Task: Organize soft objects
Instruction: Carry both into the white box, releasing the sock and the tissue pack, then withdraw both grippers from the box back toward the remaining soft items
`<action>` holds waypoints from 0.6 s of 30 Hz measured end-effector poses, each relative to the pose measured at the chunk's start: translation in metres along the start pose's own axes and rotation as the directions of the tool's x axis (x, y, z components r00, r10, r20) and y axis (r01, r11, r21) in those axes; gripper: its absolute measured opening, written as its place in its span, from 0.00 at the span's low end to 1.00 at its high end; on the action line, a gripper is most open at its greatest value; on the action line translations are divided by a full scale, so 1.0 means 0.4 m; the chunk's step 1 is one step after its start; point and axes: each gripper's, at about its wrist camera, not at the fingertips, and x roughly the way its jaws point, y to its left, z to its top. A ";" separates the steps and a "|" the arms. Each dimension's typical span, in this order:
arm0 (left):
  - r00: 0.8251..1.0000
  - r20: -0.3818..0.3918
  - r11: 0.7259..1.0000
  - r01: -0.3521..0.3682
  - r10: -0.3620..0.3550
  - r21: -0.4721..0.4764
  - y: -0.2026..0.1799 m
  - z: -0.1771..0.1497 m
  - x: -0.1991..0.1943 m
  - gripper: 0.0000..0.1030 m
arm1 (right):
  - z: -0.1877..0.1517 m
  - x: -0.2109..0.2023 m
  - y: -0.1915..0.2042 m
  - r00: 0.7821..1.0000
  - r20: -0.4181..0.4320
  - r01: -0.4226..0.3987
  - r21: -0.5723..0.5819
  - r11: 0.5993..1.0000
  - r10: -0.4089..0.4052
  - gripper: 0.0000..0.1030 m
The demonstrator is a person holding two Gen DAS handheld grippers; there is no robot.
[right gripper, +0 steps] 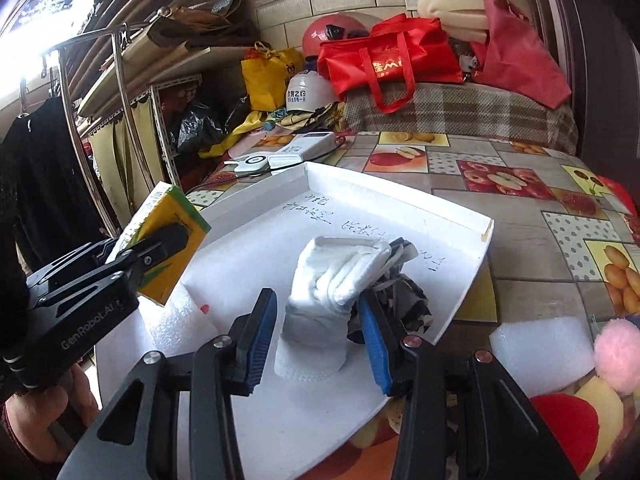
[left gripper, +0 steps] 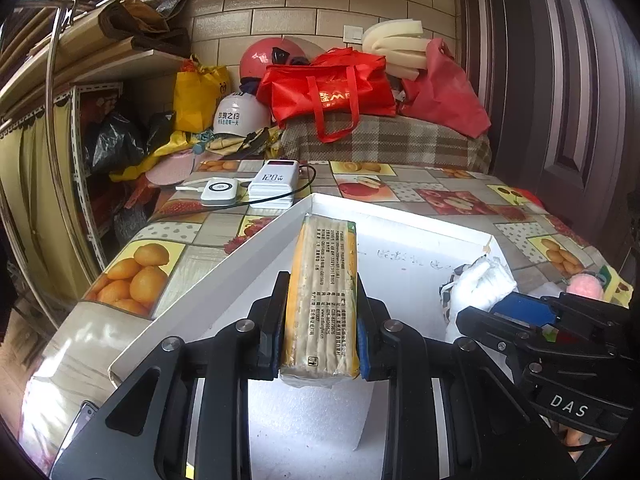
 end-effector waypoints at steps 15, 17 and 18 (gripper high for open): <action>0.989 0.111 0.993 -0.094 0.101 -0.065 0.029 -0.007 -0.055 0.99 | 0.002 -0.035 0.032 0.996 0.080 0.041 -0.052 0.998 -0.037 0.99; 0.987 0.121 0.993 -0.096 0.103 -0.062 0.026 -0.007 -0.059 0.99 | 0.001 -0.040 0.033 0.995 0.090 0.038 -0.056 0.998 -0.032 0.99; 0.987 0.121 0.993 -0.097 0.104 -0.061 0.026 -0.008 -0.059 0.99 | -0.001 -0.043 0.035 0.995 0.092 0.036 -0.058 0.998 -0.031 0.99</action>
